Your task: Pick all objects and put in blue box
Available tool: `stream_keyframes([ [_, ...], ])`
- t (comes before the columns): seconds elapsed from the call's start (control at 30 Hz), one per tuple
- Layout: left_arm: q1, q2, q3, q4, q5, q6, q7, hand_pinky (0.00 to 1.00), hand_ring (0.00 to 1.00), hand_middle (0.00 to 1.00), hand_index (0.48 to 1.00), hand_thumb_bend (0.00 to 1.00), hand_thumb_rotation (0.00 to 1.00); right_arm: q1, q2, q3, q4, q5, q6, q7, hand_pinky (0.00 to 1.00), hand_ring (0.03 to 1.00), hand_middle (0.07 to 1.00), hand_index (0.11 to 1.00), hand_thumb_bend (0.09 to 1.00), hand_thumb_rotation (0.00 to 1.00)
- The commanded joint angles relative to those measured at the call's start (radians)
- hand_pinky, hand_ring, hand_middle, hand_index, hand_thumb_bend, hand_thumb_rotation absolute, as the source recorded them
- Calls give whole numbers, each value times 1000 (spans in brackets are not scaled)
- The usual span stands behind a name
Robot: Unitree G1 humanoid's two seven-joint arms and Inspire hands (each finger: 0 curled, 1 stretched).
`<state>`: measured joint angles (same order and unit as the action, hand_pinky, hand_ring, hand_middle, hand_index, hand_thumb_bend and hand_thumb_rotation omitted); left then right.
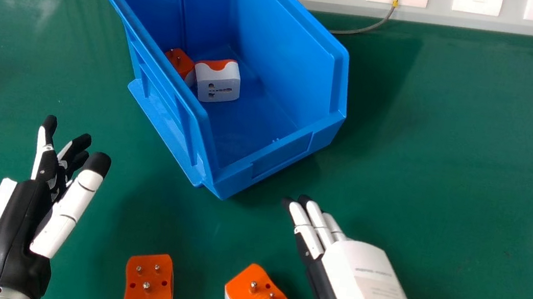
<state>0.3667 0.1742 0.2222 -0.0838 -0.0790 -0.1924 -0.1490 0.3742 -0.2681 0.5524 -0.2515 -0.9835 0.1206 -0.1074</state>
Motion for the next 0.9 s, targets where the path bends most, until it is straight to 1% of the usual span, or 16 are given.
stream_keyframes([
  [0.0,-7,6,11,2,-8,-28,-3,896,946,948,975,731,779,-4,15,11,-12,-7,13,23,867,954,989,964,592,534],
  [0.07,-11,8,12,6,-10,-31,-4,895,945,948,976,727,777,-7,27,19,-8,-6,24,43,880,957,991,966,601,535],
  [0.13,-11,9,12,6,-8,-30,-5,895,945,948,976,726,777,-16,39,26,13,5,27,56,887,959,992,967,608,531],
  [0.23,-13,11,13,9,-9,-34,-7,893,944,949,977,718,777,-36,50,31,46,9,27,64,907,962,996,970,628,513],
  [0.5,-13,14,14,14,5,-41,-1,898,946,951,981,695,782,-83,69,45,120,-9,55,70,897,950,987,957,636,499],
  [0.6,-11,13,13,5,11,-35,3,899,947,951,982,694,783,-105,79,57,156,-29,90,87,897,949,986,957,633,494],
  [0.67,-7,12,11,-4,14,-29,5,899,947,951,982,699,785,-120,84,66,179,-45,106,89,896,948,986,957,620,473],
  [0.87,-10,14,13,-8,13,-20,5,897,948,952,984,711,792,-167,90,84,249,-85,139,85,873,935,976,944,576,412],
])
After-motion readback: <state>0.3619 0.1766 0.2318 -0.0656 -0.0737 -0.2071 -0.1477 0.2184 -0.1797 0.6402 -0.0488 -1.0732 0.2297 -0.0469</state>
